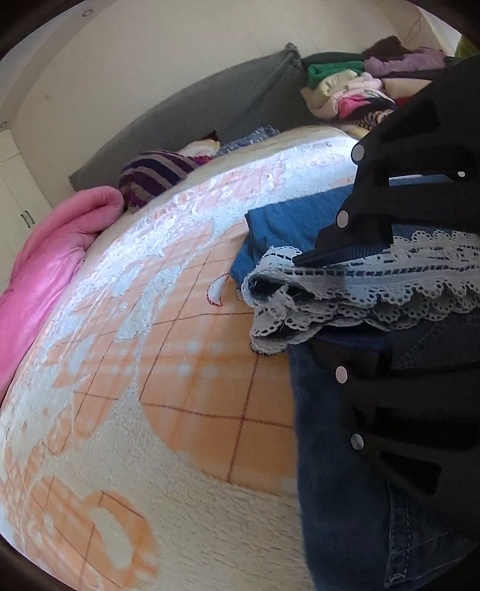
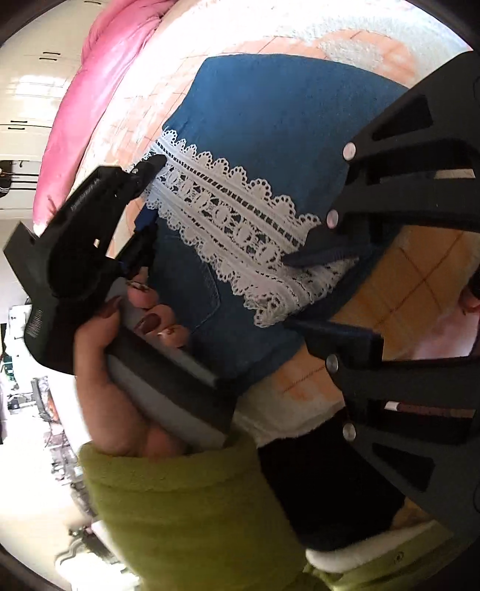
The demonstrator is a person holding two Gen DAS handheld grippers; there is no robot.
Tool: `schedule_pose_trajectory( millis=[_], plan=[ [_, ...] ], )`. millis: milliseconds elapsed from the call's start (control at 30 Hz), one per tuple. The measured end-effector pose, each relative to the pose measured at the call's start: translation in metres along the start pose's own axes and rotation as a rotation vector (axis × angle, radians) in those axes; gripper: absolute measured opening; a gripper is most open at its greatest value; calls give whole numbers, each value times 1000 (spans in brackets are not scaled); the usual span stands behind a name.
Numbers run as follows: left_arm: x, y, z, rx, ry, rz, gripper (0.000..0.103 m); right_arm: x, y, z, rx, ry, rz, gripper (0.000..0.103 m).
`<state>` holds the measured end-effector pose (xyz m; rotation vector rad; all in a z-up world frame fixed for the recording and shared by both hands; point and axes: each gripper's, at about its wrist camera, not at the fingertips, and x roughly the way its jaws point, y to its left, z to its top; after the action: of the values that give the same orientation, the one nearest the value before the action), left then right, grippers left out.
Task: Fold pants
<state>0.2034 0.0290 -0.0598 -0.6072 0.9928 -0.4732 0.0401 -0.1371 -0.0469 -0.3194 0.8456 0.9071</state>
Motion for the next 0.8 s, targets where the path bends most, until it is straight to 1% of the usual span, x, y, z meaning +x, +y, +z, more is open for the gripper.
schedule_pose_trajectory(
  millis=[33, 67, 100, 133, 167, 200, 267, 300, 367, 433, 467, 500, 567, 600, 700, 800],
  plan=[
    [-3, 0, 0, -2, -9, -1, 39, -6, -1, 1, 17, -8, 22, 29],
    [-8, -1, -1, -1, -19, -2, 47, -13, -6, 2, 38, -22, 42, 31],
    [-17, -2, -5, 11, -39, 3, 56, -26, -14, 0, 74, -54, 66, 36],
    [-26, -6, -8, 32, -59, 15, 57, -34, -18, -1, 95, -76, 70, 38],
    [-34, -8, -12, 47, -71, 28, 58, -41, -24, -2, 111, -94, 66, 41],
    [-44, -12, -17, 70, -88, 60, 58, -50, -33, -4, 134, -115, 48, 41],
    [-58, -16, -30, 111, -107, 110, 57, -61, -46, -8, 177, -124, -8, 41],
    [-63, -22, -39, 142, -107, 131, 57, -64, -57, -11, 206, -124, -37, 41],
    [-74, -39, -57, 231, -121, 166, 58, -69, -69, -17, 248, -121, -61, 41],
    [-80, -53, -75, 291, -130, 191, 58, -65, -84, -20, 266, -103, -80, 41],
    [-78, -58, -82, 307, -125, 194, 58, -64, -80, -25, 266, -89, -82, 41],
    [-74, -65, -91, 334, -113, 214, 58, -60, -80, -29, 260, -57, -88, 41],
    [-62, -72, -106, 383, -73, 278, 58, -46, -85, -37, 254, 3, -120, 41],
    [-54, -71, -114, 392, -45, 308, 57, -42, -84, -44, 258, 35, -128, 38],
    [-42, -59, -128, 374, 5, 340, 56, -44, -83, -59, 285, 27, -119, 36],
    [-45, -56, -136, 383, -11, 332, 56, -44, -86, -66, 300, 23, -113, 36]
  ],
)
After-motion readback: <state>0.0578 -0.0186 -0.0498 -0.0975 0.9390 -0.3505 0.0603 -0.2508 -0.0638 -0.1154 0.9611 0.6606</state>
